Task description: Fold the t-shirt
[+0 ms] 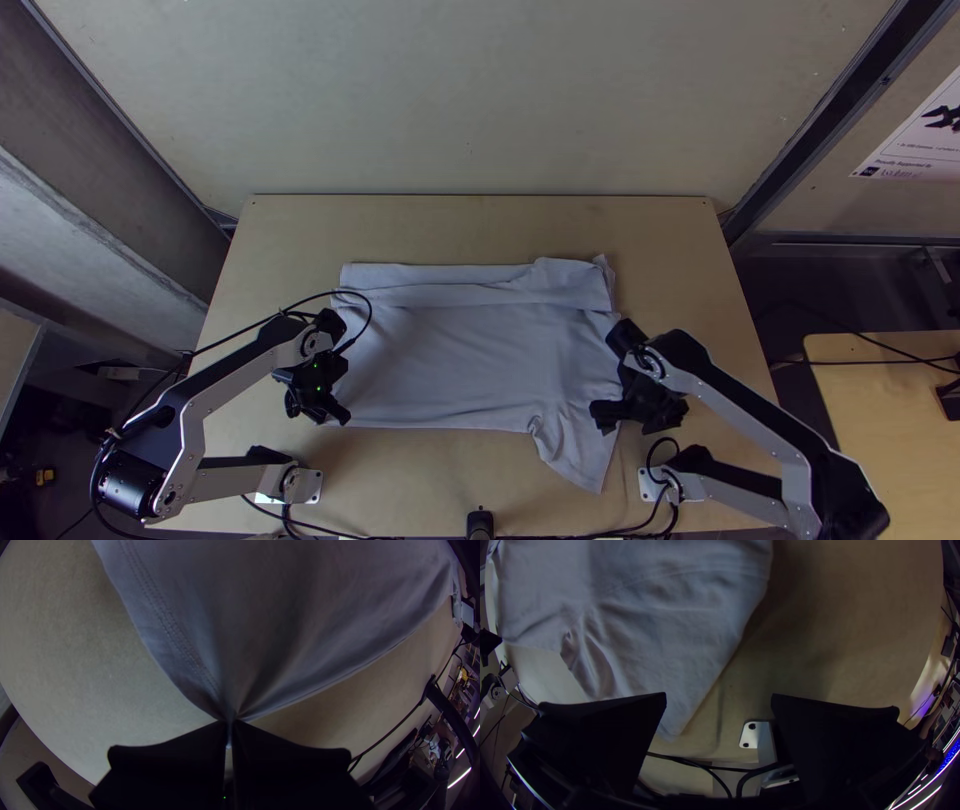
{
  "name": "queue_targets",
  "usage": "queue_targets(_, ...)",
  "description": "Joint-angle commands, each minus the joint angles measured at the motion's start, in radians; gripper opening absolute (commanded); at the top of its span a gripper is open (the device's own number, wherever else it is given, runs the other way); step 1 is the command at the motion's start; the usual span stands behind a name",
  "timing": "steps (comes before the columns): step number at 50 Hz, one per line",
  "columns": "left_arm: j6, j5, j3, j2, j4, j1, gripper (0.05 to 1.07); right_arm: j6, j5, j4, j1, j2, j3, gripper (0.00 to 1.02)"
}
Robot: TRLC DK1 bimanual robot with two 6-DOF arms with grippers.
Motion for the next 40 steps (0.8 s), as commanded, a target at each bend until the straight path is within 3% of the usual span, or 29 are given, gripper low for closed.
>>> queue_targets(1, 0.008, -0.011, 0.008, -0.013, 0.017, 0.016, 0.08, 0.004, -0.020, 0.010, 0.024, 0.039, -0.032, 0.90)
queue_targets(4, 0.010, -0.012, 0.010, -0.013, 0.016, 0.023, 0.08, 0.004, -0.021, 0.033, 0.029, 0.062, -0.040, 0.85)
queue_targets(21, 0.019, -0.012, 0.014, -0.013, 0.022, 0.044, 0.08, -0.005, -0.049, 0.099, 0.055, 0.204, -0.068, 0.83)
queue_targets(29, 0.019, -0.011, 0.016, -0.004, 0.031, 0.044, 0.08, -0.003, -0.045, 0.141, 0.115, 0.218, -0.062, 0.49)
queue_targets(36, 0.015, -0.006, 0.014, 0.005, 0.042, 0.039, 0.08, 0.001, 0.044, 0.179, 0.176, 0.210, -0.043, 0.02)
queue_targets(40, 0.011, -0.005, 0.016, 0.007, 0.047, 0.038, 0.08, 0.009, 0.058, 0.178, 0.196, 0.195, -0.036, 0.03)
